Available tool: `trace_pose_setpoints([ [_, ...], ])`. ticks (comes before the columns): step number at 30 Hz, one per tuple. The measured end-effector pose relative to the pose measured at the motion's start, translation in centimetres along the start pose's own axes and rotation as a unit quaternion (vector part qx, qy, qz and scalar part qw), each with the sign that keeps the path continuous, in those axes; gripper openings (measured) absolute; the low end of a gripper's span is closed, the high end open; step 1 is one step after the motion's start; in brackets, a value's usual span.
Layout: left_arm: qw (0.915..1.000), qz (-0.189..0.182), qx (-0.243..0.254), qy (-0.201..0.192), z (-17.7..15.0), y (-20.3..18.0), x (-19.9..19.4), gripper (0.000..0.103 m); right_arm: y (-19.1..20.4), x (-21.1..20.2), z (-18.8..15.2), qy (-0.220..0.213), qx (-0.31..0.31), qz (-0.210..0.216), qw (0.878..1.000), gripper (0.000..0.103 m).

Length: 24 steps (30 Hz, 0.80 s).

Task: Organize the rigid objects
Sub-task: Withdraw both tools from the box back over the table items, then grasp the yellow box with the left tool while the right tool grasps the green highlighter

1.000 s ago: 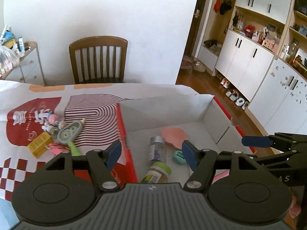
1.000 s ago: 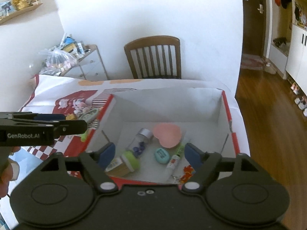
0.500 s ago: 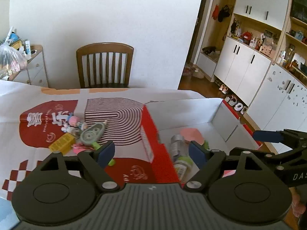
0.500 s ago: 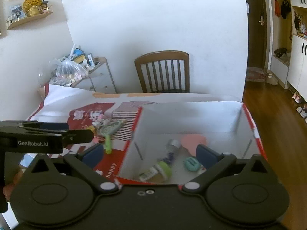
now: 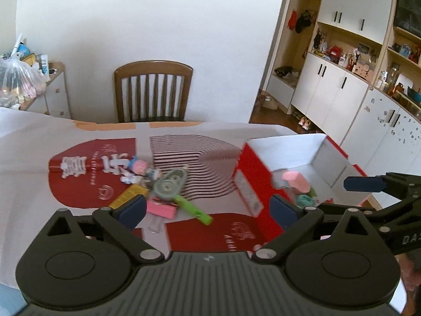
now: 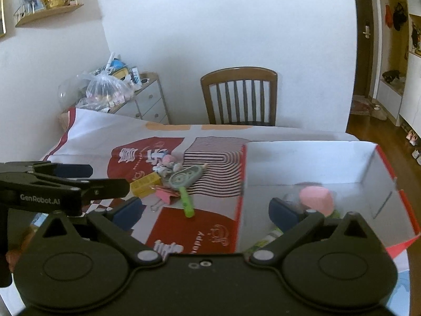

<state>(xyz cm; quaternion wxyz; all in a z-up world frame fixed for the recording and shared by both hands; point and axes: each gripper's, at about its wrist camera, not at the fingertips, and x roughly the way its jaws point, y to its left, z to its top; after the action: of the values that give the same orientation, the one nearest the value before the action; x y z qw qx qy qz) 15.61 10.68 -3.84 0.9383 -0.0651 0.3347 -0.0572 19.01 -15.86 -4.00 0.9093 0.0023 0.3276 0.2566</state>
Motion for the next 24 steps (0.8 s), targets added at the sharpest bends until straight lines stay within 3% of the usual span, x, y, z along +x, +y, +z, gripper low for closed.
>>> trace_pose_setpoints([
  [7,0.9992,0.016,-0.034,0.013,-0.9,5.3,1.2,0.101,2.9,2.7,0.2,0.011,-0.01,-0.003,1.0,0.102],
  [15,0.9984,0.052,-0.005,0.022,-1.5,8.9,4.9,0.1,4.9,7.0,0.0,0.042,-0.029,-0.012,0.999,0.102],
  [18,0.9979,0.058,-0.004,0.029,-1.9,9.9,6.6,0.1,5.1,8.8,-0.1,0.061,-0.026,-0.005,0.998,0.097],
  [24,0.9966,0.067,0.0,0.047,-2.6,11.4,9.6,0.1,5.2,12.1,-0.3,0.087,-0.045,-0.028,0.995,0.087],
])
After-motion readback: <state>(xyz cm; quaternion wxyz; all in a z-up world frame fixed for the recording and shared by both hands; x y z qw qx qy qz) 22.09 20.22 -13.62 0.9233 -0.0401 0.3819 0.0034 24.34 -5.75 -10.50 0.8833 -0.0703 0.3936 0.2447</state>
